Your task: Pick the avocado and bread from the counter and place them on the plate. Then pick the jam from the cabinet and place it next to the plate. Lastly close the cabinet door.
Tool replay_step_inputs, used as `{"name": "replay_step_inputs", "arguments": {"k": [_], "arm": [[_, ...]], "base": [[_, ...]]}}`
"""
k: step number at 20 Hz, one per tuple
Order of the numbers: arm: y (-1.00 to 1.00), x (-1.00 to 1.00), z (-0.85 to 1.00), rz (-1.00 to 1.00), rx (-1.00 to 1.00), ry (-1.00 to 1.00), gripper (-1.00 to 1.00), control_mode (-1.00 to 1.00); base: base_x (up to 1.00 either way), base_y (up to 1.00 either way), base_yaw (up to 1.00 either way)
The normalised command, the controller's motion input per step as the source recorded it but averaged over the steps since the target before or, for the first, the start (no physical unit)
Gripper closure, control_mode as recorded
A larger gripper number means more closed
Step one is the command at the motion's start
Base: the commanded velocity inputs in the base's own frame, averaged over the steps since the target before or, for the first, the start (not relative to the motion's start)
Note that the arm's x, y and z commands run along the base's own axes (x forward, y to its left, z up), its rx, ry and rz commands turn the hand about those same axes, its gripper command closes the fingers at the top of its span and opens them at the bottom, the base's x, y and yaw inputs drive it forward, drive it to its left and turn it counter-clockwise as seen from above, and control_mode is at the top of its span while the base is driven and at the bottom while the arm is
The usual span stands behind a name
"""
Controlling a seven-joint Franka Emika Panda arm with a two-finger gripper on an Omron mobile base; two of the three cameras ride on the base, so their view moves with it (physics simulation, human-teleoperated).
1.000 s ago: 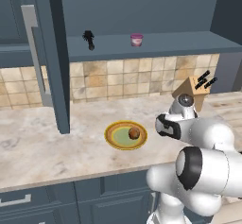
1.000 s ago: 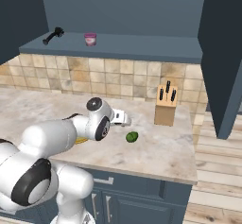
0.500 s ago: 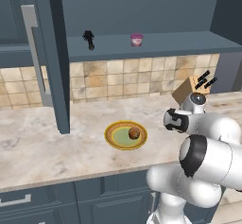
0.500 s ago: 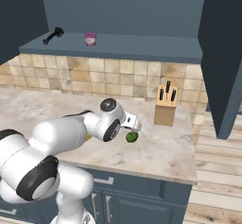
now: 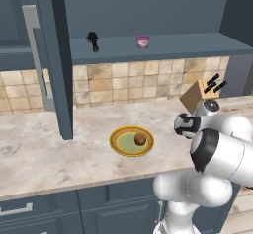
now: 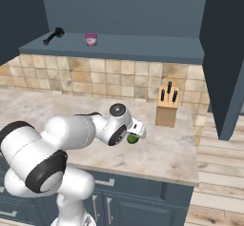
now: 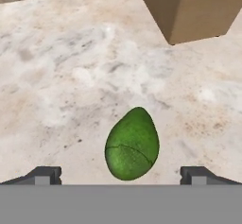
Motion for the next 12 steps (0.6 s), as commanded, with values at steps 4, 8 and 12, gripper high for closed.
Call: {"name": "replay_step_inputs", "arguments": {"k": [4, 8, 12], "arm": [[0.00, 0.00, -0.35, 0.00, 0.01, 0.06, -1.00, -1.00], [-0.04, 0.00, -0.25, 0.00, 0.00, 0.04, -1.00, -1.00], [-0.14, 0.09, -0.09, -0.01, 0.00, 0.01, -1.00, -1.00]], "base": [[0.00, 0.00, 0.00], [0.00, 0.00, 0.00], [0.00, 0.00, 0.00]]}}
